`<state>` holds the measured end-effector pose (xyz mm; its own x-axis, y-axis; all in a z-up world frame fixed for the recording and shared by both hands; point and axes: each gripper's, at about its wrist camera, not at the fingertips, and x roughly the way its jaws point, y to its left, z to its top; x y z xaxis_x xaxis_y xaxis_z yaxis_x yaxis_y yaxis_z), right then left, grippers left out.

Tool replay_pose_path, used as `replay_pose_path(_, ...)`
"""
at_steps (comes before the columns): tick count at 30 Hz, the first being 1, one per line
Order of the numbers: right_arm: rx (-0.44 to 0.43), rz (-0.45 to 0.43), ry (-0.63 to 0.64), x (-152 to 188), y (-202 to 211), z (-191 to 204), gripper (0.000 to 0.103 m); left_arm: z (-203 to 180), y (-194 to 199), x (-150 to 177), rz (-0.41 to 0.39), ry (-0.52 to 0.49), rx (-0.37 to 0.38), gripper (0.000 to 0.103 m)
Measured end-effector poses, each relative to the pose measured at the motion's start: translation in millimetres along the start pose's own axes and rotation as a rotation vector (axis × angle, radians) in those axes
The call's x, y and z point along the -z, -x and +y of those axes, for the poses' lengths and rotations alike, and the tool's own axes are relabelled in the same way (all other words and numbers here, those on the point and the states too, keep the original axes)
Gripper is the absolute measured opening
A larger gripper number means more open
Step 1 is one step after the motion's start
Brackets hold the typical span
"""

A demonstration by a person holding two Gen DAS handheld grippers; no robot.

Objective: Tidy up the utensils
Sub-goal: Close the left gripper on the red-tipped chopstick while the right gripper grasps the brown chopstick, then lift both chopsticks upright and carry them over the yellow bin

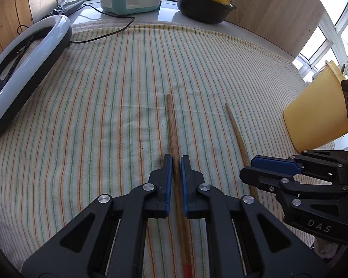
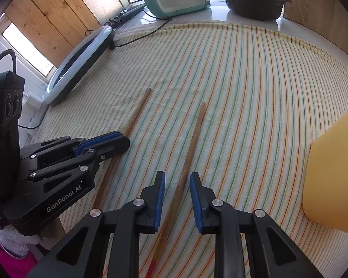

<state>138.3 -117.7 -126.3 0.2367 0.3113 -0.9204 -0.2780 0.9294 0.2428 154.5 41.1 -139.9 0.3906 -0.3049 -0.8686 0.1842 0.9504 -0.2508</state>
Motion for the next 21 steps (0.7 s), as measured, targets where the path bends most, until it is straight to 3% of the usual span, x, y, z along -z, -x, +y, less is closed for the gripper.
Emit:
replay_pose_path(6, 0.033, -0.006, 0.019, -6.2, -3.2, 1.9, 0.007, 1.3, 3.6, 2.8, -0.011, 0.020, 0.016, 0.005)
replay_pose_path(13, 0.001, -0.016, -0.005, -5.5, 2.0, -1.7, 0.005, 5.2, 15.0, 5.8, -0.036, 0.041, 0.028, 0.004)
replay_pose_path(21, -0.030, -0.102, 0.025, -3.6, 31.1, 9.6, 0.005, 2.3, 38.2, 5.2, -0.090, 0.043, 0.043, 0.004)
